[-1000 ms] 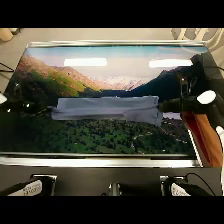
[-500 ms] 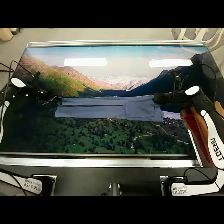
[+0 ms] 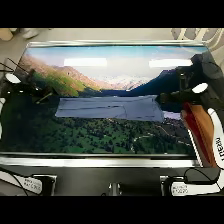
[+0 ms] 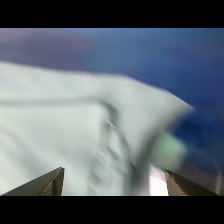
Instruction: Fold the shirts.
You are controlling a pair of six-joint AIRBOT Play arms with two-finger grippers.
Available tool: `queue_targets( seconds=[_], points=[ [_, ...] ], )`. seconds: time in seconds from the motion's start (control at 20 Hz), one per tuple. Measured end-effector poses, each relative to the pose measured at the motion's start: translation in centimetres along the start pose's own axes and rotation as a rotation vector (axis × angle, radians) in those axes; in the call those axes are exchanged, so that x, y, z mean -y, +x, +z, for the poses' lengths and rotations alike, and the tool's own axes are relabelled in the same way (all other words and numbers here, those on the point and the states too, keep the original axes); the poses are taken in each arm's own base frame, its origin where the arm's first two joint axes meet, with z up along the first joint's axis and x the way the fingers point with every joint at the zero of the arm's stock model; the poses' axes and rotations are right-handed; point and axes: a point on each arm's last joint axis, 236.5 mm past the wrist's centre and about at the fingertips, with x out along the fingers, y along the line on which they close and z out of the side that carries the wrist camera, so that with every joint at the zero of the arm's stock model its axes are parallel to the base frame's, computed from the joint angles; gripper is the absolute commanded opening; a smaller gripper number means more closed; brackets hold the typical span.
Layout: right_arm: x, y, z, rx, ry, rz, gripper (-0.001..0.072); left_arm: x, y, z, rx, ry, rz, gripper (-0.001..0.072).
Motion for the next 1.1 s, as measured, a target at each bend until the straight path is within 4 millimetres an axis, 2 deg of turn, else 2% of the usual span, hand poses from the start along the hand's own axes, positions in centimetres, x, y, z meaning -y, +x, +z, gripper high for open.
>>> queue_targets(
  seconds=[0.15,0.3,0.5,0.55,0.65,0.7,0.9,0.95,1.0,1.05,1.1],
  points=[
    [2.1,-0.5,-3.3,-0.109,0.074,0.028,0.0720,1.3,-4.0,0.6,0.067,0.042,0.012,0.0720],
    [0.8,0.8,-5.7,-0.198,0.175,0.158,0.0720,4.0,-7.3,0.3,0.126,0.090,0.002,0.0720],
    [-1.7,3.4,-6.0,-0.224,0.260,0.275,0.0711,8.8,-9.8,-1.1,0.170,0.183,-0.025,0.0720],
    [-2.4,3.9,-5.7,-0.222,0.276,0.286,0.0632,10.1,-9.9,-1.6,0.168,0.209,-0.035,0.0720],
    [-3.3,5.3,-4.9,-0.200,0.291,0.279,0.0188,12.4,-9.5,-2.7,0.159,0.260,-0.053,0.0720],
    [-3.5,5.8,-4.5,-0.193,0.290,0.270,0.0027,13.5,-9.1,-3.1,0.154,0.283,-0.059,0.0720],
    [-5.8,5.2,-1.3,-0.134,0.266,0.320,0.0012,17.7,-5.5,-4.8,0.110,0.369,-0.093,0.0705],
    [-6.3,4.5,-0.2,-0.110,0.252,0.329,0.0012,18.5,-4.3,-5.4,0.093,0.386,-0.099,0.0519],
    [-6.8,3.6,0.8,-0.089,0.232,0.337,0.0012,19.5,-2.8,-6.1,0.069,0.405,-0.104,0.0210],
    [-7.3,2.6,1.6,-0.073,0.208,0.342,0.0012,20.3,-1.3,-6.8,0.045,0.421,-0.111,0.0035],
    [-7.9,1.4,2.5,-0.047,0.186,0.345,0.0012,21.1,0.3,-7.6,0.021,0.436,-0.115,0.0033]
  ],
)
